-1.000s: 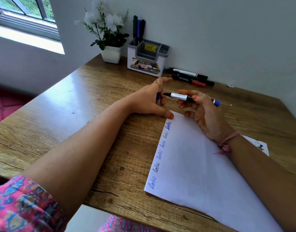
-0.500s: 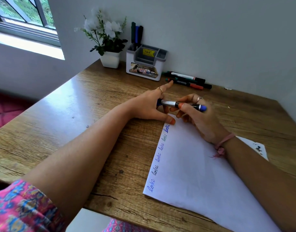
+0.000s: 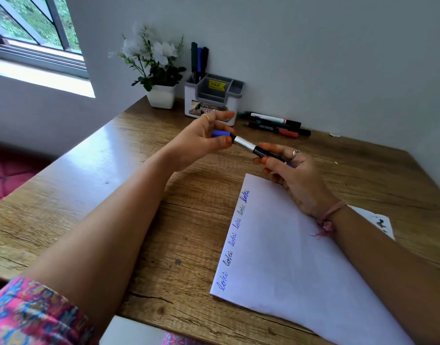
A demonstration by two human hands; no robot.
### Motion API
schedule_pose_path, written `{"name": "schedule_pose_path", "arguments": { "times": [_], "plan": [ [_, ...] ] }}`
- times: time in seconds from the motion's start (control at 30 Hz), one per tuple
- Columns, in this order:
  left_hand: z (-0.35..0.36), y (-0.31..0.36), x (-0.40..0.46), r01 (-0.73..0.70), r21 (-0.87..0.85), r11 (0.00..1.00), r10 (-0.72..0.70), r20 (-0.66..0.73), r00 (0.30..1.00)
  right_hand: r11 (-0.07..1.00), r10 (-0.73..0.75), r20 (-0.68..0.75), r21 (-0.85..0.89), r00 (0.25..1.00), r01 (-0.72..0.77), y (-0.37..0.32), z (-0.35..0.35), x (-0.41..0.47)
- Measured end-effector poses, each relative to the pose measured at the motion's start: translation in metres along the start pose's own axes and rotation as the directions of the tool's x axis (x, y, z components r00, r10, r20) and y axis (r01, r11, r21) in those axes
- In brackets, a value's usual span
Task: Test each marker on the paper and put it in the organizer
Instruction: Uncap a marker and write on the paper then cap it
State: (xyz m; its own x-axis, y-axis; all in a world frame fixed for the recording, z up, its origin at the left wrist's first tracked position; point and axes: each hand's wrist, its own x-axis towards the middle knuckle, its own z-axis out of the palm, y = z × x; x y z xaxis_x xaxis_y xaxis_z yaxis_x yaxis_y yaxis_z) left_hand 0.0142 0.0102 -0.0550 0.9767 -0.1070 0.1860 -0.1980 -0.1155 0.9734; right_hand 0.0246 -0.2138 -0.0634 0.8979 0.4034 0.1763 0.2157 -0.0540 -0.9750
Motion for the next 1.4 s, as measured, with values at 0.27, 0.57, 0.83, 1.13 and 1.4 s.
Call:
{"name": "schedule_pose_path", "arguments": {
  "times": [0.27,0.57,0.83,1.13,1.4],
  "plan": [
    [-0.004,0.006,-0.003,0.037,-0.198,0.980,-0.052,-0.076,0.996,0.992,-0.049,0.051,-0.112,0.997,0.055,0.003,0.002,0.001],
    [0.018,0.007,0.002,-0.042,-0.354,0.934,-0.014,-0.153,0.988,0.987,-0.010,0.128,-0.158,0.992,0.031,0.010,0.001,0.004],
    [0.025,0.013,0.001,-0.036,-0.336,0.941,-0.009,-0.131,0.991,0.992,0.004,0.170,-0.123,0.985,0.017,0.011,-0.002,0.005],
    [0.028,0.018,-0.002,-0.056,-0.324,0.945,0.023,-0.105,0.994,0.997,-0.025,0.219,-0.060,0.975,0.039,0.008,-0.004,0.003],
    [0.048,0.010,-0.002,-0.004,-0.298,0.955,-0.005,-0.030,1.000,0.997,-0.019,0.151,-0.070,0.988,0.030,0.005,0.002,0.004]
  ]
}}
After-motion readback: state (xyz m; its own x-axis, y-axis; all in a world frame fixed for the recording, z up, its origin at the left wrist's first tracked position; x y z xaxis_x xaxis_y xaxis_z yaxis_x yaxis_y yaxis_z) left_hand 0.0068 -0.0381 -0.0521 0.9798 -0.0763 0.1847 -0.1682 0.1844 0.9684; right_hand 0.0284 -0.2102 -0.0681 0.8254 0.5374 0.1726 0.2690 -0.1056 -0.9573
